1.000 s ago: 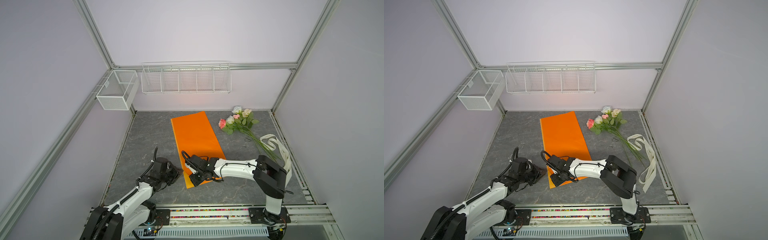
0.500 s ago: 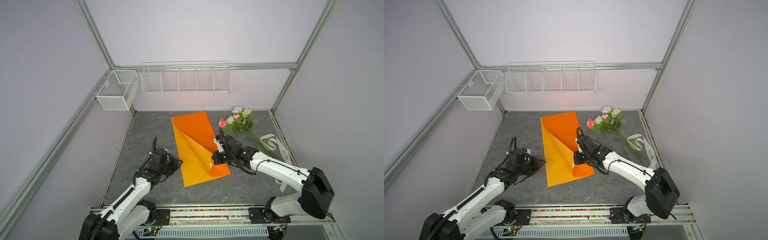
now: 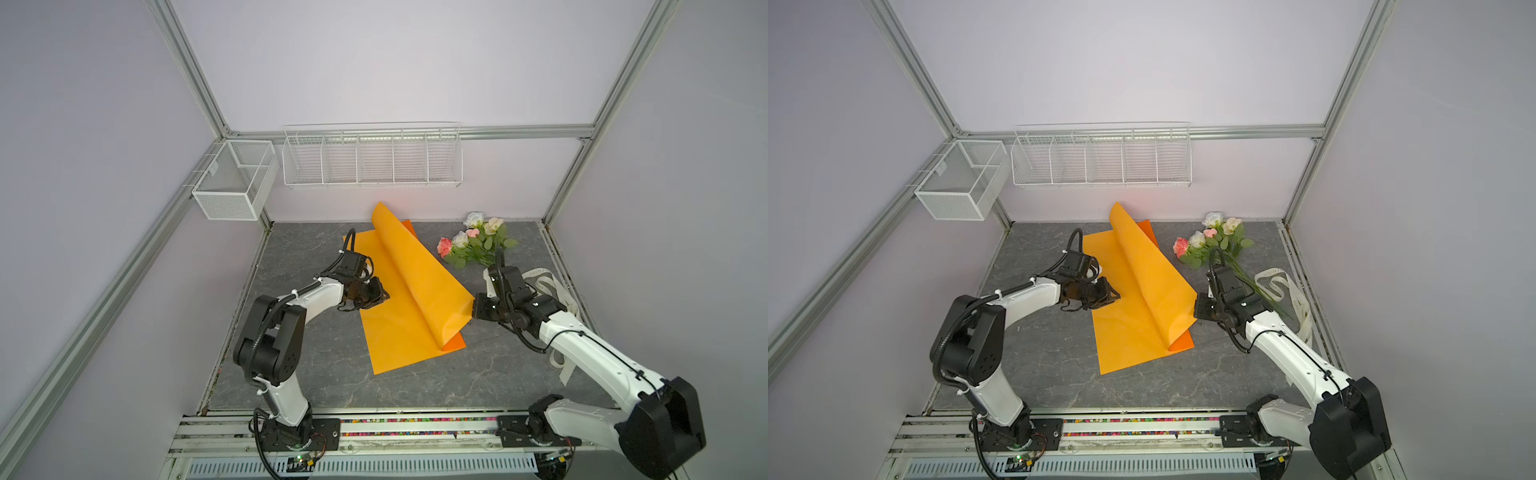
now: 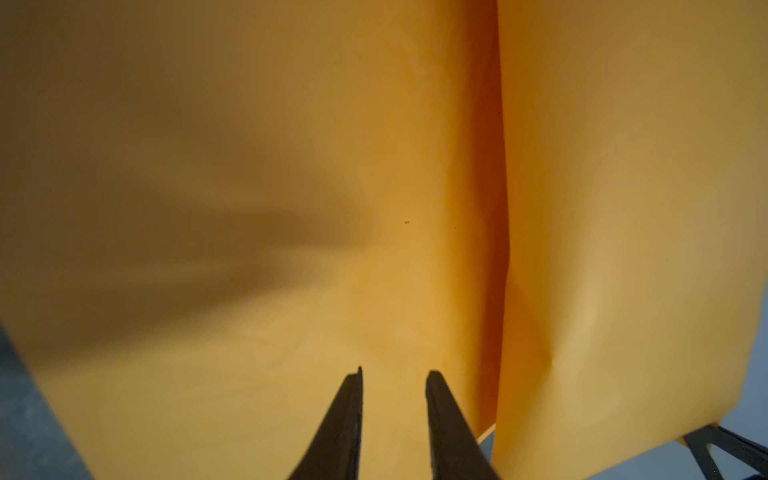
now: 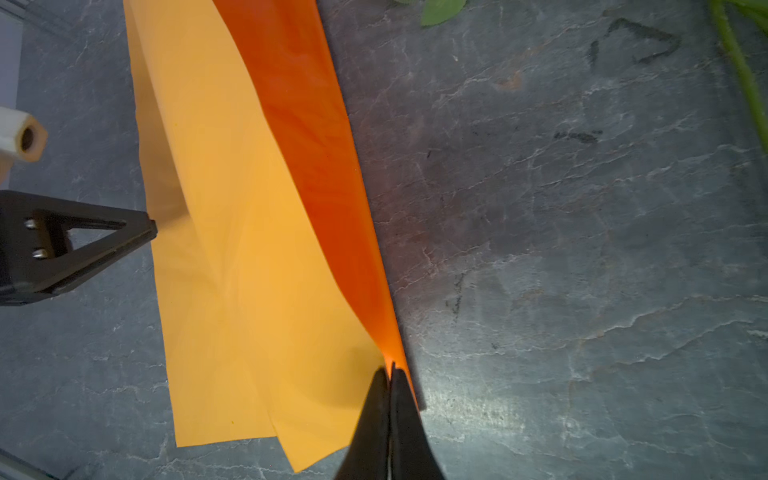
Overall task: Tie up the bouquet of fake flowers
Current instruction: 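Pull the sheet apart with both grippers, unfolding it flat on the table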
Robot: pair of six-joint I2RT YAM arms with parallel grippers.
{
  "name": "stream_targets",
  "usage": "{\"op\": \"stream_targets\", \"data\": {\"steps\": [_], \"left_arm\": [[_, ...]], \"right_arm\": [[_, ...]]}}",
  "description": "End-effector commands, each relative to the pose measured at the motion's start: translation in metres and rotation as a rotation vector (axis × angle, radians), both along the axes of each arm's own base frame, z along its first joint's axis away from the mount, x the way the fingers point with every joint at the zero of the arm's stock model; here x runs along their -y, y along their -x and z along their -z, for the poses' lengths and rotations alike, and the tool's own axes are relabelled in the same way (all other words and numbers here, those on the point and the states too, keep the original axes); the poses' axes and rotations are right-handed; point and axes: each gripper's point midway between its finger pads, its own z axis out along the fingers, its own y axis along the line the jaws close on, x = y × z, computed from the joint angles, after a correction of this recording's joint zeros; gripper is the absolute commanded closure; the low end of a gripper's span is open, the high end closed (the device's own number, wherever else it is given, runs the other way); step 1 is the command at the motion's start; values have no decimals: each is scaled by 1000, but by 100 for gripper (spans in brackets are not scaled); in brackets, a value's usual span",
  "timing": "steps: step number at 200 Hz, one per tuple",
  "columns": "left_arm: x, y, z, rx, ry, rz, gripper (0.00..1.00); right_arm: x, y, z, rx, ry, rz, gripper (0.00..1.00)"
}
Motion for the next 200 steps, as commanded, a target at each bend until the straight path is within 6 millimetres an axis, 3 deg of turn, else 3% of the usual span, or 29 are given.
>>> {"op": "stream_targets", "data": {"steps": [1, 11, 13, 22, 55, 90, 125, 157, 200], "left_arm": [[6, 4, 20, -56, -70, 71, 77], [6, 0, 25, -54, -90, 58, 76], [5, -1, 26, -53, -90, 52, 77], [3, -1, 35, -76, -107, 37, 77], [-16, 12, 58, -146, -200, 7, 79], [-42, 45, 76, -213, -234, -50, 81], [-82, 86, 93, -282, -282, -141, 84], [-118, 118, 95, -310, -291, -245, 84], [-155, 145, 88, -333, -371, -347, 84]], "right_arm": [[20, 3, 8, -25, 90, 16, 93], [28, 4, 11, -36, 119, 21, 93], [28, -2, 2, -15, 117, 25, 93], [35, -5, 0, -11, 141, 35, 93], [59, -16, -4, 2, 183, 72, 93], [80, -29, -2, -4, 221, 102, 93], [95, -40, 9, -25, 310, 112, 94], [91, -55, 12, -20, 313, 94, 93], [77, -78, 17, -28, 290, 50, 93]]}}
